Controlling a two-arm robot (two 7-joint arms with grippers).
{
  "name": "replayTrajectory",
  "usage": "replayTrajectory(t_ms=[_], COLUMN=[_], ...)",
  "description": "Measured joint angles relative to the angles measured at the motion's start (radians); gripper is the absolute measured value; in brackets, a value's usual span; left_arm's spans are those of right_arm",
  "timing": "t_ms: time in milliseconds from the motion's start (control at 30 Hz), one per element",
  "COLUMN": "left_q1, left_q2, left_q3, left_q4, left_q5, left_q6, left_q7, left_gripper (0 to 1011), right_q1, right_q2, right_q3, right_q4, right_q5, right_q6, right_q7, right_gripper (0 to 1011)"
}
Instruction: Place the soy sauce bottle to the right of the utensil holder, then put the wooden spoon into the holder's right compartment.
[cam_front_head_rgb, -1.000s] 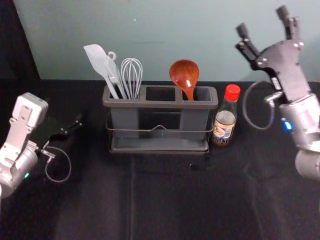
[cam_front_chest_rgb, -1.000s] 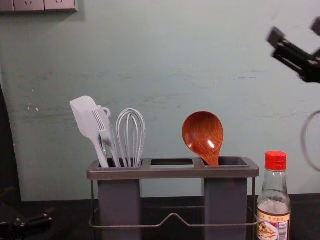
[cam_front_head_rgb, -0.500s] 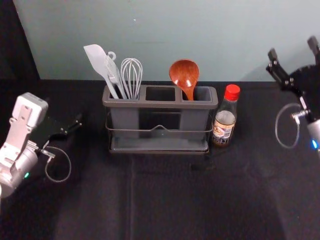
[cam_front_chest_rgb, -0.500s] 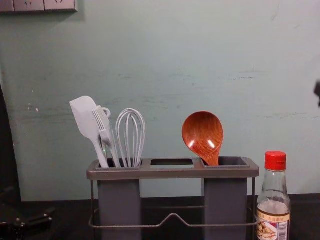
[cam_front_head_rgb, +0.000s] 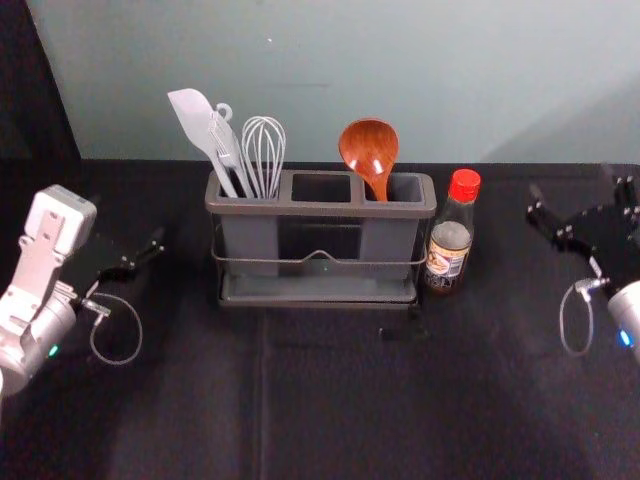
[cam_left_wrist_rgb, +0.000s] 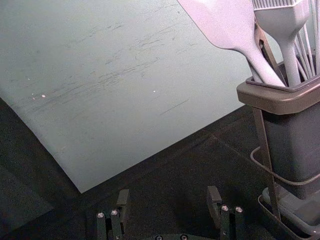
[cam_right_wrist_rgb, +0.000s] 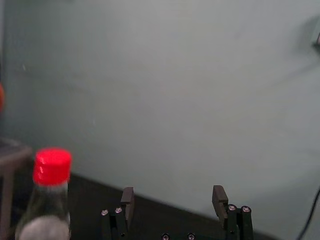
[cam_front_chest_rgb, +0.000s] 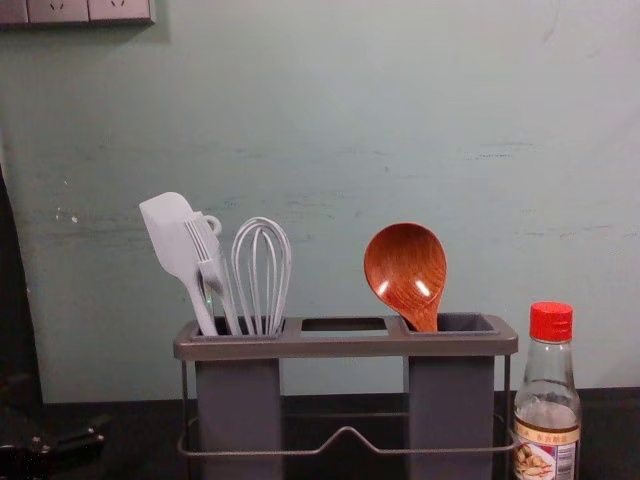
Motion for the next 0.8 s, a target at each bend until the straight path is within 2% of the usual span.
replayTrajectory(t_ms=[33, 233, 433, 800], left_q1=[0.0, 0.0, 0.0, 0.0], left_q2=[0.0, 0.0, 0.0, 0.0], left_q3=[0.0, 0.0, 0.0, 0.0], left_q4=[0.0, 0.0, 0.0, 0.0], left_q5=[0.0, 0.0, 0.0, 0.0], left_q6=[0.0, 0.0, 0.0, 0.0], left_q7=[0.0, 0.0, 0.0, 0.0], left_gripper=[1000, 1000, 1000, 1000], right_q1=[-0.003, -0.008, -0.003, 0.006], right_q2=[0.001, 0.008, 0.017, 0.054], right_q3=[-0.003, -0.021, -0.037, -0.055], right_q4=[0.0, -0.019, -0.03, -0.035], right_q5=[-0.005, -0.027, -0.036, -0.004], right_q6=[0.029, 0.111, 0.146, 0.194], right_q7=[-0.006, -0.023, -0.024, 0.034], right_gripper=[1002, 1003, 1002, 1003])
